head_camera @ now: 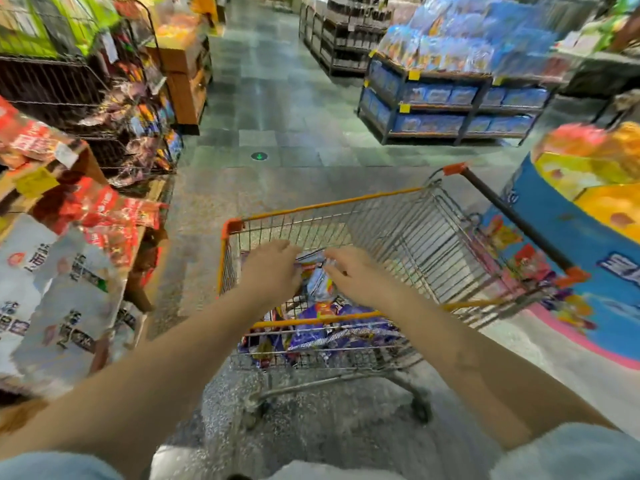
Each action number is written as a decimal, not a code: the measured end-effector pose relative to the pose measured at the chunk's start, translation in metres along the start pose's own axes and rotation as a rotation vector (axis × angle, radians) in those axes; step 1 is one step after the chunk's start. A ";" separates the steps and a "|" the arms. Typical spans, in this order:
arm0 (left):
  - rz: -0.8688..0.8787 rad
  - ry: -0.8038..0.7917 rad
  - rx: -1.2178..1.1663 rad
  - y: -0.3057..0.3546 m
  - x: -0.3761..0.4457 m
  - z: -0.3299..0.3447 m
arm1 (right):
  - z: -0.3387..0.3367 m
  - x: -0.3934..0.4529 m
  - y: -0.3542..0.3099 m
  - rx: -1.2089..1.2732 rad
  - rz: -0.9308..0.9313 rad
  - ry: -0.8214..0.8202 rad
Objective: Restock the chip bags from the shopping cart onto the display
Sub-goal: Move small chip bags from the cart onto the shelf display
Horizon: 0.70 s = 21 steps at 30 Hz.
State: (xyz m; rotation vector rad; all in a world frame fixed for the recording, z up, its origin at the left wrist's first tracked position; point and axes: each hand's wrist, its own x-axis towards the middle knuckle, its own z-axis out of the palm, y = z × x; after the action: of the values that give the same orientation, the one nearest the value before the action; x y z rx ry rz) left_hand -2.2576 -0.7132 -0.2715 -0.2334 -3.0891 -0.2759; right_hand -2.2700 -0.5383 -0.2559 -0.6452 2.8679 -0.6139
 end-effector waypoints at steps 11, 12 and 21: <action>-0.106 -0.158 0.171 -0.003 0.052 0.082 | 0.037 0.014 0.097 -0.250 0.110 -0.058; -0.138 -0.174 0.170 -0.007 0.057 0.089 | 0.041 0.018 0.104 -0.262 0.145 -0.080; -0.278 -0.278 0.084 -0.045 0.090 0.143 | 0.071 0.066 0.159 -0.274 0.262 -0.253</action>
State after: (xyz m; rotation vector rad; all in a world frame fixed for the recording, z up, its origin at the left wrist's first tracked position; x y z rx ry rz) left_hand -2.3564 -0.7186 -0.4157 0.1785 -3.3965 -0.1283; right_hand -2.3742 -0.4619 -0.3901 -0.3382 2.7489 -0.0941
